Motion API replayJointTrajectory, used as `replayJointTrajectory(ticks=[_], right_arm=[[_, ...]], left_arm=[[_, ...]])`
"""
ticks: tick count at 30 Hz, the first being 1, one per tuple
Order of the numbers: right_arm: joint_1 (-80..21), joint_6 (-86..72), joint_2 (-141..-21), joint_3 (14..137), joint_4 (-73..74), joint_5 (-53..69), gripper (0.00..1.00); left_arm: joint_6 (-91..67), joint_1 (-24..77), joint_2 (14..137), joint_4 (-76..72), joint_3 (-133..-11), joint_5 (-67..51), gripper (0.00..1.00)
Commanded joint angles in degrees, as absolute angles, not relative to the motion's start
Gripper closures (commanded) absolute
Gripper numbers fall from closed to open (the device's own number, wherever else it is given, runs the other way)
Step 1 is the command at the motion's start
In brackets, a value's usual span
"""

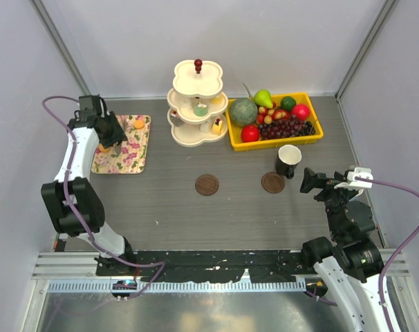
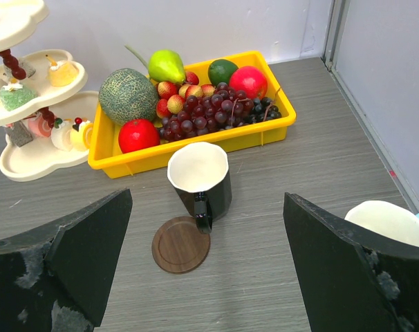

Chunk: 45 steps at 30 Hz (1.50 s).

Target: Serve the afternoon tea

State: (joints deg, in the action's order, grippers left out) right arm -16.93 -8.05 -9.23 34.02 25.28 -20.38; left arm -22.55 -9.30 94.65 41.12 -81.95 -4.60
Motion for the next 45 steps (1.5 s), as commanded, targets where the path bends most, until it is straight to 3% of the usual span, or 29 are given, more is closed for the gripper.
replayJointTrajectory(ticks=[1,12,20,31,37,41,45], right_arm=[[-17.14,-7.65,-8.79,34.28,23.03,-20.57,0.02],[-17.14,-7.73,-9.05,34.37,23.03,-20.57,0.02],[-17.14,-7.74,-9.23,34.37,23.03,-20.57,0.02],[-17.14,-7.73,-9.40,34.28,23.03,-20.74,0.02],[-17.14,-7.56,-9.58,34.19,23.03,-21.09,0.02],[-17.14,-7.56,-9.84,34.28,23.03,-21.00,0.02],[-17.14,-7.47,-9.84,34.19,23.03,-20.92,0.02]], left_arm=[[-22.94,-9.32,88.34,40.60,-84.90,-7.20,0.64],[-20.92,-0.53,85.43,41.31,-97.28,-10.19,0.64],[-20.39,7.90,90.87,39.38,-107.83,-13.53,0.64],[-20.21,11.86,105.10,43.24,-124.44,-13.27,0.64],[-19.69,13.36,108.80,43.33,-126.12,-13.54,0.64],[-19.69,13.45,110.30,43.50,-126.04,-13.36,0.61],[-19.51,13.54,110.39,43.51,-126.21,-13.10,0.51]])
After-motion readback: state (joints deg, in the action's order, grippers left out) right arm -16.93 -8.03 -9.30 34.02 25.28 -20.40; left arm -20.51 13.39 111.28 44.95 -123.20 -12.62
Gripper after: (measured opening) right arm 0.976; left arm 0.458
